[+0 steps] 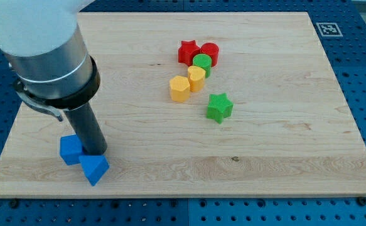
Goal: Push the blue triangle bottom right to the blue cube
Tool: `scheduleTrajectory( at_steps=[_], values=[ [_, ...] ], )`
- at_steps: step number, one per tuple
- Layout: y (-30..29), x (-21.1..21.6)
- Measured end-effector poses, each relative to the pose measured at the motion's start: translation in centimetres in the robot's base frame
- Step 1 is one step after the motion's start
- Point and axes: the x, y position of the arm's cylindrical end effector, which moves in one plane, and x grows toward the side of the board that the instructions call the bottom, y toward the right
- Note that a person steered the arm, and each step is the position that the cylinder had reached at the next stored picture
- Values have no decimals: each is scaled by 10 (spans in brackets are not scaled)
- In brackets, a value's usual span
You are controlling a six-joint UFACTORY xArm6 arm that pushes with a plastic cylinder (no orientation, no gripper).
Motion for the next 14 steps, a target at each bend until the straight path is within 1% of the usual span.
scheduleTrajectory(
  at_steps=[1, 2, 3, 4, 8, 9, 10, 11, 12, 13, 14],
  values=[
    [49, -4],
    [100, 20],
    [107, 63],
    [92, 65],
    [-18, 58],
    [-20, 58],
    [-2, 58],
    [44, 51],
    [72, 14],
    [74, -22],
    [75, -24]
  ],
)
